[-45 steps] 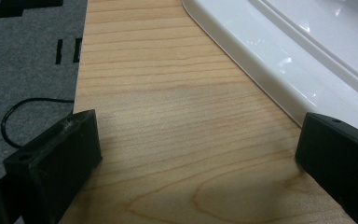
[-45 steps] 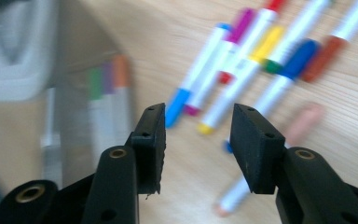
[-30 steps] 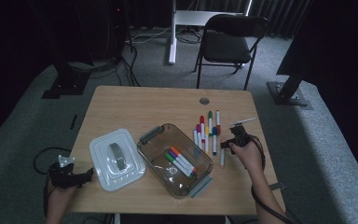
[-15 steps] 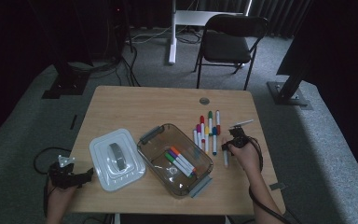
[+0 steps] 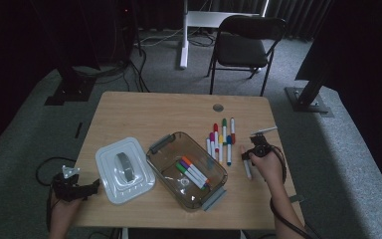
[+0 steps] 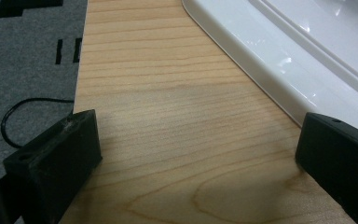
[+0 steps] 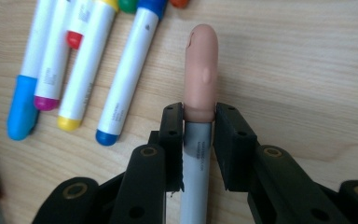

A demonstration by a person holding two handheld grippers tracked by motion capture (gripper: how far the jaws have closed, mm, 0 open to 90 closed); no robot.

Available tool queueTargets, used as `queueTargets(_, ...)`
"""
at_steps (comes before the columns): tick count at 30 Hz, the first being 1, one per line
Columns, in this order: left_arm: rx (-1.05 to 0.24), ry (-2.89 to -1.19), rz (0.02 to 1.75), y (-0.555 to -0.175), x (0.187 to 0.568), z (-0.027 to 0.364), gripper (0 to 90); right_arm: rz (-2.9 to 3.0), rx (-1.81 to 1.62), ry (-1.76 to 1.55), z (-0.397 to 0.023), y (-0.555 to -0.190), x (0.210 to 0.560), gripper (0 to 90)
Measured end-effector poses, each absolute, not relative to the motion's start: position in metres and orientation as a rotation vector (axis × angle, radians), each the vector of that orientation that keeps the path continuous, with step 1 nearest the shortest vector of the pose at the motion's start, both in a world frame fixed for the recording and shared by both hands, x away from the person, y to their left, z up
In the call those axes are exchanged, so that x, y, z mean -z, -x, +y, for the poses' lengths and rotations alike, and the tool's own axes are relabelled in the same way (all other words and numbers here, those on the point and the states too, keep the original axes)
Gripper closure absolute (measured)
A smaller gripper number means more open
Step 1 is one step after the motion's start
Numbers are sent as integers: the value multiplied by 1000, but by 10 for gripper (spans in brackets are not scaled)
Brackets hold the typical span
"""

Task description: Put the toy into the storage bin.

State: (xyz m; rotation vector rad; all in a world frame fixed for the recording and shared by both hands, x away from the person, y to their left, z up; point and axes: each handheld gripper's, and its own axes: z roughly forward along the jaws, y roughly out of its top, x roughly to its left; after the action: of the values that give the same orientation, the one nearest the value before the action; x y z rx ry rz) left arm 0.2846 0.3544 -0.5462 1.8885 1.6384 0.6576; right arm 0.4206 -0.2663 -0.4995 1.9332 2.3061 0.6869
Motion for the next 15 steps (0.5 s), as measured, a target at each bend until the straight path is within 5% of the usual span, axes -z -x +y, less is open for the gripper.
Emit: queueTargets(15, -658, -1889, 1638, -285, 546, 354, 5, 2297, -921, -1746, -254, -396, 425, 734)
